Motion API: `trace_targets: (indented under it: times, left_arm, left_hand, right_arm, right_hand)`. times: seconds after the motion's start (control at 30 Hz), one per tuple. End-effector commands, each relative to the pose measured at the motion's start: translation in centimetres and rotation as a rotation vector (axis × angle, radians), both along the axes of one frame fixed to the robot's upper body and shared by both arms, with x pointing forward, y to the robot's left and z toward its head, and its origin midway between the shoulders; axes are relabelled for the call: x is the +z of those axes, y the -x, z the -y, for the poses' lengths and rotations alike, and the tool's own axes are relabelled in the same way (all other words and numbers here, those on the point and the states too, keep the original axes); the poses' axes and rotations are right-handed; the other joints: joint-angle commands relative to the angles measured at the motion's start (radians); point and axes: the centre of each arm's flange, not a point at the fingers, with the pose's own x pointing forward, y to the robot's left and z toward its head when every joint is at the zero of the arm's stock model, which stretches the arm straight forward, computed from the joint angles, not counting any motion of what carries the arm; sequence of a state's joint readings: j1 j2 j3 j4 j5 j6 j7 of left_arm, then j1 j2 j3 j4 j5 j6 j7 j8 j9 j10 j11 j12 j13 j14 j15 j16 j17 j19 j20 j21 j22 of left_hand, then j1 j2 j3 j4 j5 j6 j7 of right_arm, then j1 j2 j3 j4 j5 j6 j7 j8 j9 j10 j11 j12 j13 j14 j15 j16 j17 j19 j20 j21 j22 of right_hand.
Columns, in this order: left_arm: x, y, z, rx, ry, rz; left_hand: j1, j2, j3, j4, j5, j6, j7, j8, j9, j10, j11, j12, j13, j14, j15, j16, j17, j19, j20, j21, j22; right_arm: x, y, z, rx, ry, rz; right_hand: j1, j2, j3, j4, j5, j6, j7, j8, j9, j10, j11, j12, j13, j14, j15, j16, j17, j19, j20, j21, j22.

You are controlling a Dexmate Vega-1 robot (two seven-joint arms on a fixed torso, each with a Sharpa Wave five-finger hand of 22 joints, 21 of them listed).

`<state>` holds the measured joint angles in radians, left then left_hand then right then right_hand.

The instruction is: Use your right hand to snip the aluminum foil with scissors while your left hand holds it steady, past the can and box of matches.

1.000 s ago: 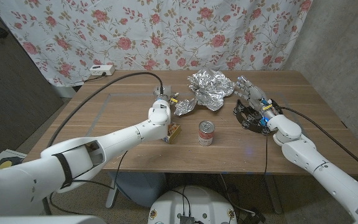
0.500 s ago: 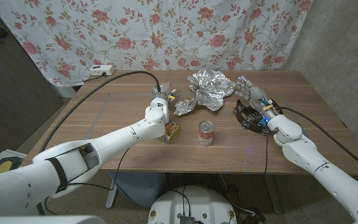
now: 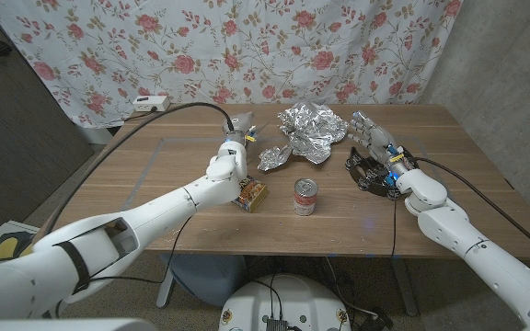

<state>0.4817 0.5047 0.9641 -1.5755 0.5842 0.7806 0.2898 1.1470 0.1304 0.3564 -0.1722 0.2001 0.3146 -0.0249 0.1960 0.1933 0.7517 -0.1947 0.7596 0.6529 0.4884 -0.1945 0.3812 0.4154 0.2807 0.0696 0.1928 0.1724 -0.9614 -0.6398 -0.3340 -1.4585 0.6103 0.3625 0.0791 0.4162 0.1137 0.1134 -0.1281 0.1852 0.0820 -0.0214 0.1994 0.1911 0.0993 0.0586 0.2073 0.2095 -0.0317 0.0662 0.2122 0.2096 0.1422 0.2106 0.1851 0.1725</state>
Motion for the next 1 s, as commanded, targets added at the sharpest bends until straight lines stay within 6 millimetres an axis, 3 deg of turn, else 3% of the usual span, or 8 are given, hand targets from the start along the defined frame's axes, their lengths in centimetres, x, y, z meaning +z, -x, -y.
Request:
trace_targets:
  times: [0.03,0.57,1.0]
  left_arm:
    - [1.5,2.6,-0.2,-0.098,0.042,0.138]
    - [2.1,3.9,-2.0,-0.263,0.126,0.270]
    - [2.8,4.4,-2.4,-0.401,0.175,0.320]
  left_hand:
    - [0.023,0.014,-0.004,0.003,-0.001,0.010,0.002,0.001,0.002,0.019,-0.025,0.001,0.005,0.030,-0.022,0.006,0.007,0.011,0.002,0.010,0.002]
    - [0.028,0.022,-0.004,0.008,-0.007,0.030,0.002,0.004,0.002,0.006,-0.025,0.000,0.011,0.043,-0.023,0.016,0.018,0.023,0.003,0.013,0.003]
    - [0.037,0.033,-0.001,0.010,-0.014,0.060,-0.009,0.010,0.003,-0.014,-0.024,0.000,0.020,0.044,-0.024,0.024,0.035,0.021,0.006,0.011,0.003]
  right_arm:
    - [0.2,0.2,0.0,-0.008,-0.015,0.012]
    - [0.5,1.1,0.4,-0.029,-0.033,0.039]
    - [0.8,2.7,0.8,-0.053,-0.041,0.065]
  right_hand:
    - [-0.006,0.002,0.004,-0.003,0.004,0.006,0.000,0.000,0.002,0.004,-0.003,0.001,0.001,0.000,0.002,0.007,0.002,-0.009,0.002,0.006,0.002]
    - [-0.006,0.001,0.006,-0.004,0.005,0.007,0.000,0.000,0.002,0.004,-0.003,0.001,0.001,0.000,0.001,0.007,0.001,-0.009,0.002,0.006,0.002]
    - [-0.006,0.001,0.007,-0.004,0.005,0.008,0.000,0.000,0.002,0.004,-0.003,0.001,0.001,0.001,0.002,0.008,0.001,-0.010,0.002,0.006,0.002]
